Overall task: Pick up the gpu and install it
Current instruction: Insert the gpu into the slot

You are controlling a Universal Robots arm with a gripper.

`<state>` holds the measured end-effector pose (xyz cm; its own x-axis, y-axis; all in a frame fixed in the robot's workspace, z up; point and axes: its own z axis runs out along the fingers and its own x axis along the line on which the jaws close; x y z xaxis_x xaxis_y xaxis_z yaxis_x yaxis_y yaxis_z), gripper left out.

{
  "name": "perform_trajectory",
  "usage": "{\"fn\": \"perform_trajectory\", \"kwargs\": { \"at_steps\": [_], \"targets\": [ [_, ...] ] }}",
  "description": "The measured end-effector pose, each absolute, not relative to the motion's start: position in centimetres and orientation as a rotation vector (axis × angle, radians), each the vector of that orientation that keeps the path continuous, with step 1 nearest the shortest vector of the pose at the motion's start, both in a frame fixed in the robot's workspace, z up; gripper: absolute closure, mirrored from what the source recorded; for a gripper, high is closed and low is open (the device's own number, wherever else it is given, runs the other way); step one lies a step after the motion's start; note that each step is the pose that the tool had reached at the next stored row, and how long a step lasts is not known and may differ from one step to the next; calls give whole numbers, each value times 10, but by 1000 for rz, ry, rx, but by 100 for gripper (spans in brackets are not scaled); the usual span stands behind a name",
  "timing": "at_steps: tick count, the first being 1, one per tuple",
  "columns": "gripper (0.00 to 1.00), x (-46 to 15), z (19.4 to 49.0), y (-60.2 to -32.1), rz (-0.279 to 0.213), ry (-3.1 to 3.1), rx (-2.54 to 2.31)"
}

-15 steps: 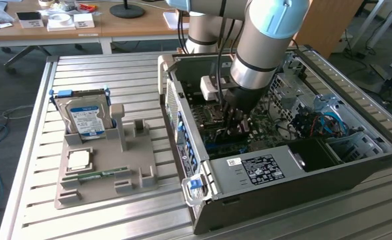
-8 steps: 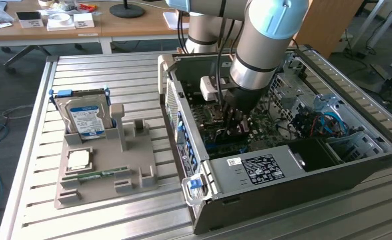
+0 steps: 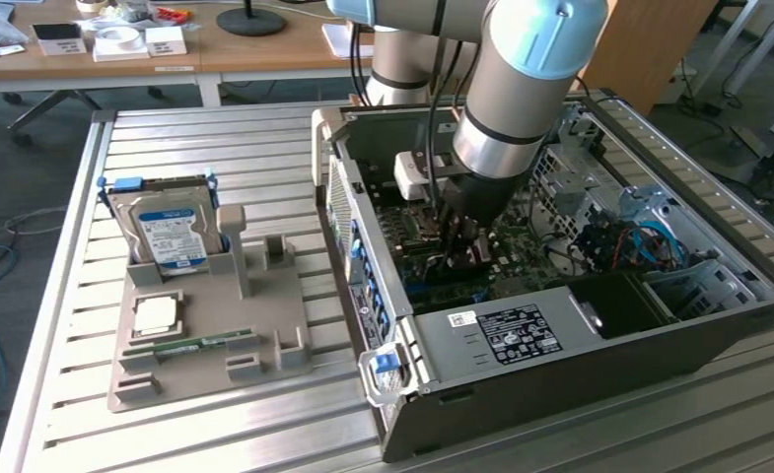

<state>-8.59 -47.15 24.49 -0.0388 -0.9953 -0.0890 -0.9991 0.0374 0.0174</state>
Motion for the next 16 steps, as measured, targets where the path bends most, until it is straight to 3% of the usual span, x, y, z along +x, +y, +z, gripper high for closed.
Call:
{"fn": "perform_trajectory", "kwargs": {
  "at_steps": [7,9,11,12,15,16],
  "targets": [
    [72,-86,244,-471,116,2223,-2139],
    [67,-86,245,-471,115,2224,-2141],
    [55,-86,245,-472,115,2224,-2141],
    [55,-86,245,-472,115,2224,-2141],
    [37,-86,245,-472,115,2224,-2141],
    [37,-86,245,-472,115,2224,-2141]
  ]
}}
